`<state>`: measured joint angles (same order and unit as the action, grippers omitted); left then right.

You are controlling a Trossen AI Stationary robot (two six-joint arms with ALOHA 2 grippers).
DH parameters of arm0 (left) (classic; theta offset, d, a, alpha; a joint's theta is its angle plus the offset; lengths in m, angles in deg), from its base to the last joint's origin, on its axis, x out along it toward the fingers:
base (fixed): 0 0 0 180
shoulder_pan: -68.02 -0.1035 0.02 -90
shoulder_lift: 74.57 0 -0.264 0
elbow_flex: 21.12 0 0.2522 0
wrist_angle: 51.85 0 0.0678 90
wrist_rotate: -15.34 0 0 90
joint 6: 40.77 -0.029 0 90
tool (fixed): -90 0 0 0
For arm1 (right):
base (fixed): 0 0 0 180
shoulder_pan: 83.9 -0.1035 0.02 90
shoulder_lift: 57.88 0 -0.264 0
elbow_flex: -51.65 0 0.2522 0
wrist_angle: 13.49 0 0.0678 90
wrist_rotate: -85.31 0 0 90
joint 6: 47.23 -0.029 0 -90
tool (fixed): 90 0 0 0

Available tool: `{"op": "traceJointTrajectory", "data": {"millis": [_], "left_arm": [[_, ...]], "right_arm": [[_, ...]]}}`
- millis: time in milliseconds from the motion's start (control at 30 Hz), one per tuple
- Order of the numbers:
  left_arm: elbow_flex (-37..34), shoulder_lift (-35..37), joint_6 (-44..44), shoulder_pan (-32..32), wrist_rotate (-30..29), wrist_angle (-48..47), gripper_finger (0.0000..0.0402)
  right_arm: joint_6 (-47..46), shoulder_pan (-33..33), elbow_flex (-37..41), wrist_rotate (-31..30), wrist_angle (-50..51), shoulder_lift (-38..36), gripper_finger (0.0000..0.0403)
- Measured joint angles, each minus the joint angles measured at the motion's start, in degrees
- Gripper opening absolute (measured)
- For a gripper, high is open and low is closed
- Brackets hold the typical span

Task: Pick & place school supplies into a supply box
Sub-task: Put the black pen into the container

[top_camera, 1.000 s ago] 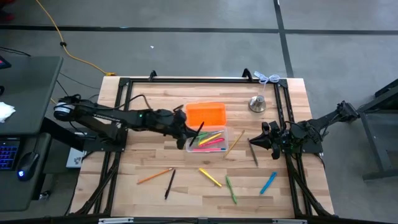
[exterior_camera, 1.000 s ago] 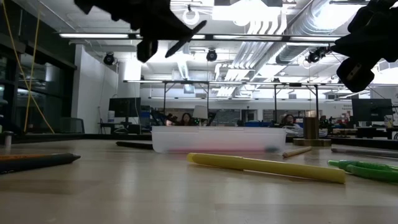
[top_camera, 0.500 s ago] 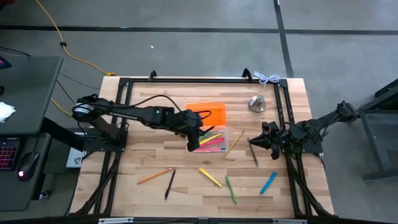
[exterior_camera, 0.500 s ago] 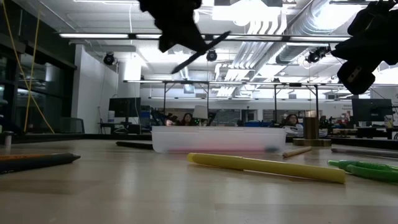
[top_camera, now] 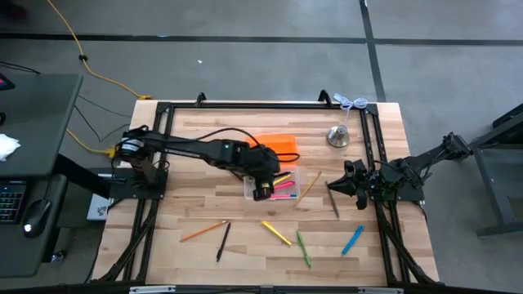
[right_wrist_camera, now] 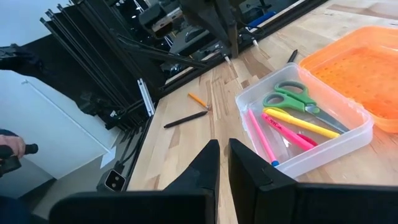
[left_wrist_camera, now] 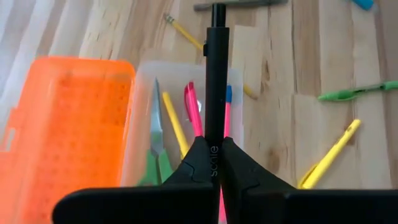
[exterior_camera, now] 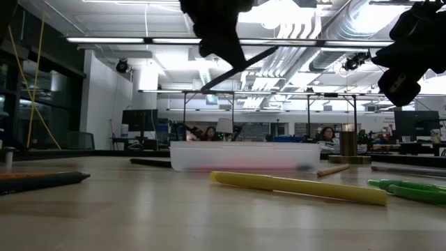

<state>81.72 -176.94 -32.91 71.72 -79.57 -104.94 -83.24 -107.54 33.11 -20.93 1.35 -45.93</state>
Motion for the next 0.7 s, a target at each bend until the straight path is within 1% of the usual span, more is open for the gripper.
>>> {"op": "traceJointTrajectory", "data": {"millis": [133,300,700], "left_arm": [[3.43,-3.29,-3.33,-0.02,1.79,-3.95,0.0035],[6.1,-7.09,-4.65,-0.62,4.49,-7.85,0.0035],[6.16,-13.53,-5.1,-4.57,9.74,-7.13,0.0035]], "right_arm": [[0.0,0.0,0.0,-0.05,0.0,0.02,0.0012],[0.0,-0.01,0.0,-0.12,0.0,0.02,0.0012],[0.0,-0.01,0.0,-0.16,0.13,0.04,0.0012]]}}
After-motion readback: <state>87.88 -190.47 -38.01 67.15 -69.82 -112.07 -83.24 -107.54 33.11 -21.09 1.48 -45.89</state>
